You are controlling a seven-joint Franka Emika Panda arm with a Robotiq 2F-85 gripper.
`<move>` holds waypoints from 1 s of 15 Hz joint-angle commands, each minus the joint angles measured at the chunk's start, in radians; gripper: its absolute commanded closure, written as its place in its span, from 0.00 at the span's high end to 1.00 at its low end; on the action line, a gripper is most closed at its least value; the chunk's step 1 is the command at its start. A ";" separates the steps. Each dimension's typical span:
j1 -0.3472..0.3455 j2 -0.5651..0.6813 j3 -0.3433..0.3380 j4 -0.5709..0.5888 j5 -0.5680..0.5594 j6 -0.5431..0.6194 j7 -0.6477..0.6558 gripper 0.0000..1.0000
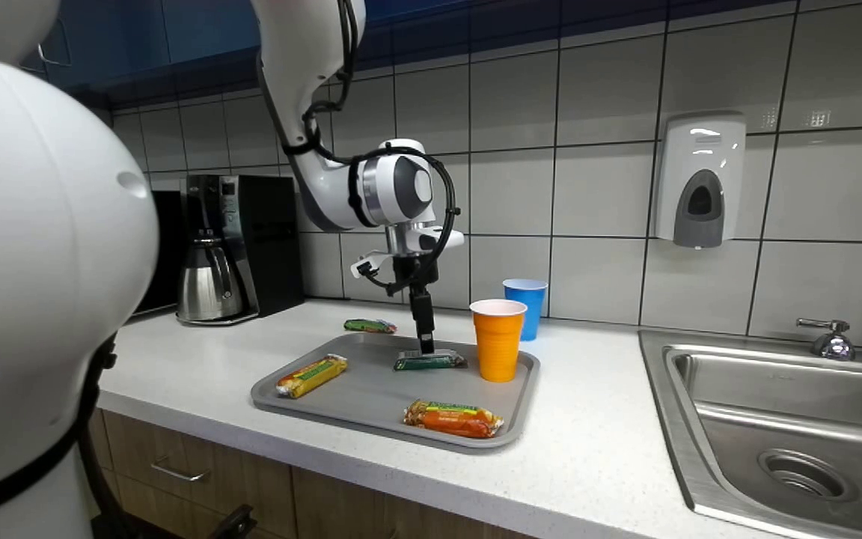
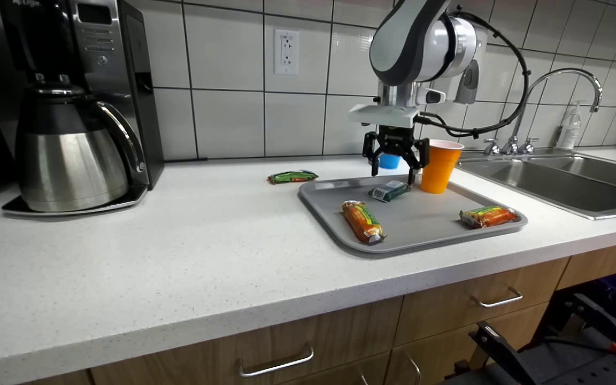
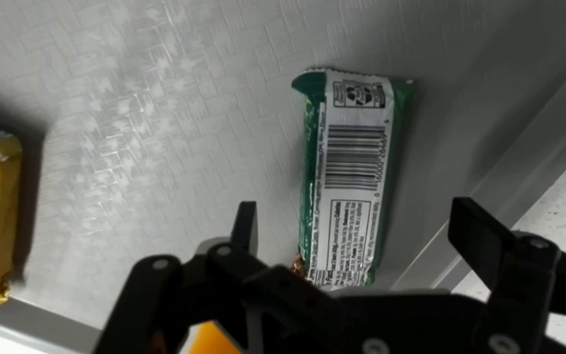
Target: Pick up the candy bars on the table and place them on the tray
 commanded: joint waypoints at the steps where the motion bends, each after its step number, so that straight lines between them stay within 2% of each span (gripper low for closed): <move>1: 0.002 -0.026 0.021 0.009 -0.018 -0.006 -0.004 1.00; 8: 0.012 0.010 0.067 0.107 0.024 -0.011 0.004 1.00; 15: 0.051 0.090 0.096 0.223 0.037 -0.019 0.039 1.00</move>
